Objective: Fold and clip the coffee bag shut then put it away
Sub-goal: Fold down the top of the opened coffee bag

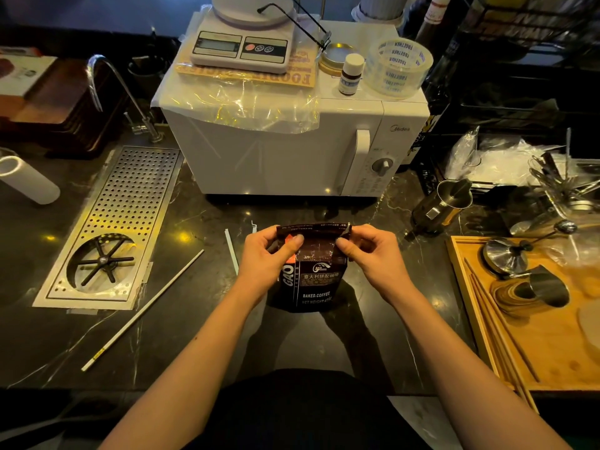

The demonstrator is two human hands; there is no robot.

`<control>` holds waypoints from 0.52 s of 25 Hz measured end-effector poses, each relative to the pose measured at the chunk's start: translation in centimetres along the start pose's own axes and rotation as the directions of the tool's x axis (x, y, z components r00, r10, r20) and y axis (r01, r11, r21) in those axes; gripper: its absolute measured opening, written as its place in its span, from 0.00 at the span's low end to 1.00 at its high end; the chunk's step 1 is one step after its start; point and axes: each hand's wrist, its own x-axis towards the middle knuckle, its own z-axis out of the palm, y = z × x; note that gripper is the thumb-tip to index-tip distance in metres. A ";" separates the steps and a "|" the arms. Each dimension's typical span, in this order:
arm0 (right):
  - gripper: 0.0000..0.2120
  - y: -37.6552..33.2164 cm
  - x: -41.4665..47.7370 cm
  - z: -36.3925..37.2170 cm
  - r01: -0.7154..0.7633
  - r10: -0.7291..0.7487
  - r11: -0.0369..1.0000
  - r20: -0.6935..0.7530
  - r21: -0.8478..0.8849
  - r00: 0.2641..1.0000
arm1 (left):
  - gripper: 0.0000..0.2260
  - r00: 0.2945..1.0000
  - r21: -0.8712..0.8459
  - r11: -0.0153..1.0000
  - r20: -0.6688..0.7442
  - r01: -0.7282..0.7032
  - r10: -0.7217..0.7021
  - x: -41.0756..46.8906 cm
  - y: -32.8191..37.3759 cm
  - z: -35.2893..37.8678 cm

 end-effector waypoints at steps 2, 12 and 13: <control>0.08 0.2 0.2 0.0 0.002 -0.003 0.999 -0.020 -0.048 1.000 | 0.03 0.999 0.040 0.999 0.039 -0.010 0.009 0.3 0.3 -0.3; 0.10 -0.2 0.2 1.5 0.036 -0.039 0.997 -0.048 -0.069 0.998 | 0.07 0.999 0.040 0.999 0.040 -0.004 0.003 -0.8 -0.1 -0.3; 0.09 -0.2 0.1 1.6 0.034 -0.038 0.997 -0.061 -0.072 0.997 | 0.07 1.000 0.013 1.000 0.020 0.013 -0.013 -1.0 -0.1 -0.2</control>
